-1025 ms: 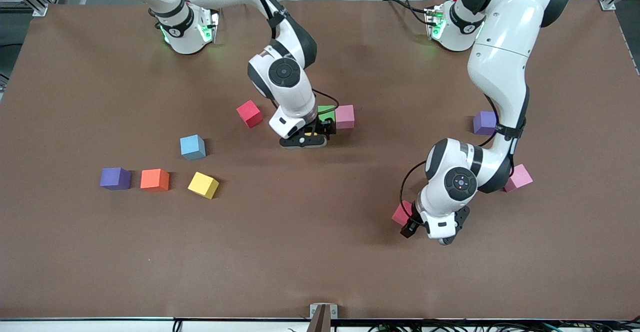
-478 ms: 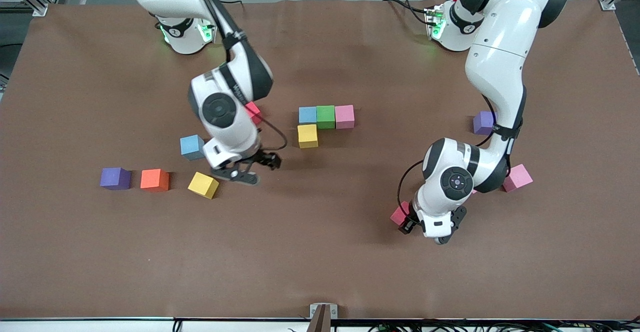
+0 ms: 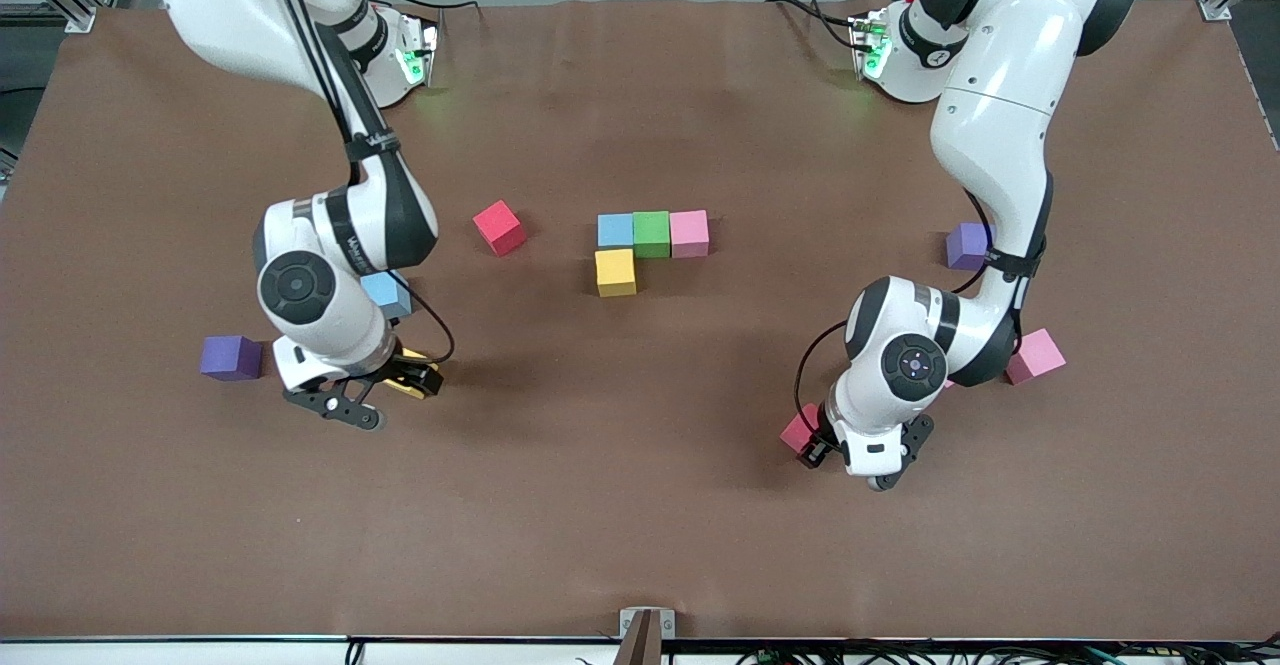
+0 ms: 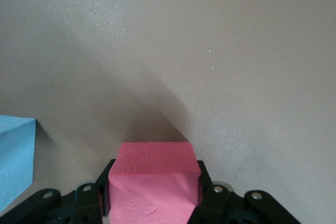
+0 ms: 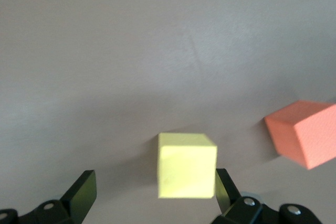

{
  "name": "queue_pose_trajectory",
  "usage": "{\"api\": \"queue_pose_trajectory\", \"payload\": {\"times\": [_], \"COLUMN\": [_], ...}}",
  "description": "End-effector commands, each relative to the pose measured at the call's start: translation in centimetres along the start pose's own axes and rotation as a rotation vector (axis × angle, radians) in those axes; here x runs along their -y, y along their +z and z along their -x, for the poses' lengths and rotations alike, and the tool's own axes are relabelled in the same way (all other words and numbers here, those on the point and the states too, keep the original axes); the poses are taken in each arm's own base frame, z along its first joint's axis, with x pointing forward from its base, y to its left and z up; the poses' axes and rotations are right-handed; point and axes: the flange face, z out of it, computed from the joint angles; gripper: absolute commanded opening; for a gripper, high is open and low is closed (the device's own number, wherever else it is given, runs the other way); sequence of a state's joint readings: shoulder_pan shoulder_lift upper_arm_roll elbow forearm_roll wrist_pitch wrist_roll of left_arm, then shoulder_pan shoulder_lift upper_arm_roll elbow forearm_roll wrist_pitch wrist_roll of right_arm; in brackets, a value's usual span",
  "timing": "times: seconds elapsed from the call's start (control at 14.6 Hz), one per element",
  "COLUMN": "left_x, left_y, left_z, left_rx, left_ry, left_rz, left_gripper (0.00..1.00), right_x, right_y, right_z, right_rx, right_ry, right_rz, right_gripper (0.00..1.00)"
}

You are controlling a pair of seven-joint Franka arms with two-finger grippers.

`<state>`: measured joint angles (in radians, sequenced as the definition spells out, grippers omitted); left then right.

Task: Arrange 11 blocks into digit 3
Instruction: 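Grasp the second yellow block with the right gripper beside the orange block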

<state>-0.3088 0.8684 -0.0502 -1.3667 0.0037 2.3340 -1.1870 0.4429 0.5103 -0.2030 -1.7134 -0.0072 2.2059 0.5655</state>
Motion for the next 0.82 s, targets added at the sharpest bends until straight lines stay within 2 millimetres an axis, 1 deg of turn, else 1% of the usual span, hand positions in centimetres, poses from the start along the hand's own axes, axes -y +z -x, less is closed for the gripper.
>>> {"api": "queue_pose_trajectory", "payload": {"times": [0.0, 0.14, 0.21, 0.41, 0.75], "left_x": [-0.5, -0.6, -0.8, -1.0, -1.0], "left_y": [-1.0, -1.3, -1.6, -1.9, -2.7], "left_z": [-0.6, -0.6, -0.7, -0.5, -0.7], "left_rx": [-0.003, -0.005, -0.009, -0.006, 0.006], "left_ry": [0.020, 0.025, 0.025, 0.028, 0.078], "left_rz": [0.023, 0.025, 0.029, 0.030, 0.006], "left_gripper": [0.43, 0.43, 0.41, 0.40, 0.40], "right_x": [-1.5, -2.0, -2.4, -2.9, -2.8], "right_y": [1.8, 3.4, 3.9, 5.7, 6.5], "right_z": [-0.7, -0.7, -0.8, -0.4, 0.3], "right_rx": [0.013, 0.037, 0.044, 0.084, 0.117], "right_ry": [-0.060, -0.063, -0.058, -0.030, -0.001], "right_rz": [0.016, 0.028, 0.032, 0.022, -0.009], "right_gripper": [1.00, 1.00, 1.00, 1.00, 1.00]}}
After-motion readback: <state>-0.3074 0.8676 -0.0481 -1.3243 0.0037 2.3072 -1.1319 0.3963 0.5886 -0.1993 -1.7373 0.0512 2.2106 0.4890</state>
